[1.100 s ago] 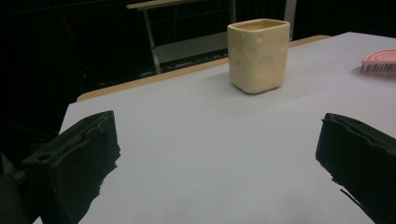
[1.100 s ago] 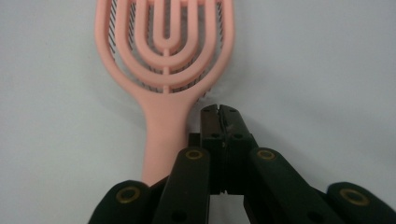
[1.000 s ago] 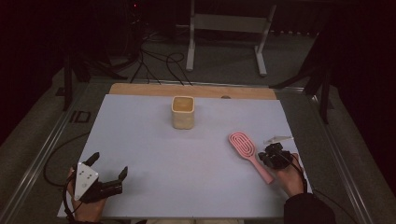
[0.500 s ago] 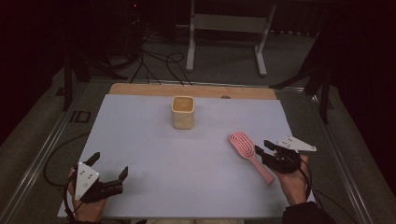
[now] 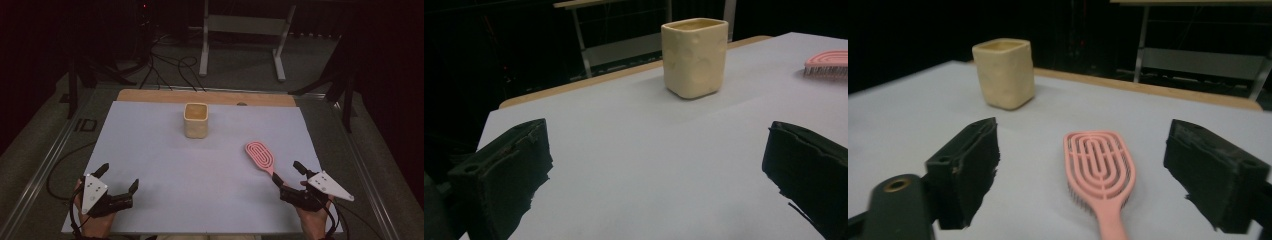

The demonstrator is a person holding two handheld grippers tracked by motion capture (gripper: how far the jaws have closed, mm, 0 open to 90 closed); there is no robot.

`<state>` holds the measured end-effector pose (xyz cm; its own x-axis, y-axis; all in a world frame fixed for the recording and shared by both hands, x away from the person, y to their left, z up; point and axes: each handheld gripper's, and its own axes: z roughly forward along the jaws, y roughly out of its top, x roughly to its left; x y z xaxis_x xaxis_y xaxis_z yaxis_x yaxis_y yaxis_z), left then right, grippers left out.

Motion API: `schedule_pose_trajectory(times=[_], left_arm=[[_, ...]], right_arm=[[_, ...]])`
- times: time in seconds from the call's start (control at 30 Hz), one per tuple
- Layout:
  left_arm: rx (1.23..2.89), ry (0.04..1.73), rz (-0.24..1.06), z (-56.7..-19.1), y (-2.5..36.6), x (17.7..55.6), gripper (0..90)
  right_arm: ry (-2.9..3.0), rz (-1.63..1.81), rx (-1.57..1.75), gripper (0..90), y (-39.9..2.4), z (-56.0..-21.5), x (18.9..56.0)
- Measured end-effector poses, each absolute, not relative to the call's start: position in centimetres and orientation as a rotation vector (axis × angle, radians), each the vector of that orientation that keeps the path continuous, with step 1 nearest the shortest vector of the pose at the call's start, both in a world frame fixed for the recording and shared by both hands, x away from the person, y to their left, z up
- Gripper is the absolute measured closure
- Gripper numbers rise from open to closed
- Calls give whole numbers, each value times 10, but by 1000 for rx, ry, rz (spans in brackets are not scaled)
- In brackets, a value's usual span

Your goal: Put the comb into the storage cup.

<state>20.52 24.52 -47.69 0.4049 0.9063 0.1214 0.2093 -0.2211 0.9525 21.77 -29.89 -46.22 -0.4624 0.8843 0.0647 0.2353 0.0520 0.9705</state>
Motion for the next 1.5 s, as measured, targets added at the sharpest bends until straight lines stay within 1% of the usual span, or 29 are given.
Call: schedule_pose_trajectory(times=[0.13,0.37,0.77,1.17,1.5], left_arm=[[1693,974,881,-477,242,207,1],[1713,959,863,-481,237,211,1],[1714,984,857,-485,237,215,1],[1711,1001,853,-488,239,216,1],[1718,1002,852,-489,238,216,1]], right_arm=[[1779,1383,1117,126,-302,-469,214],[1778,1381,1131,128,-299,-472,215],[1790,1359,1203,123,-301,-470,219],[1902,1311,1269,99,-300,-457,238],[2062,1136,1289,103,-293,-439,261]])
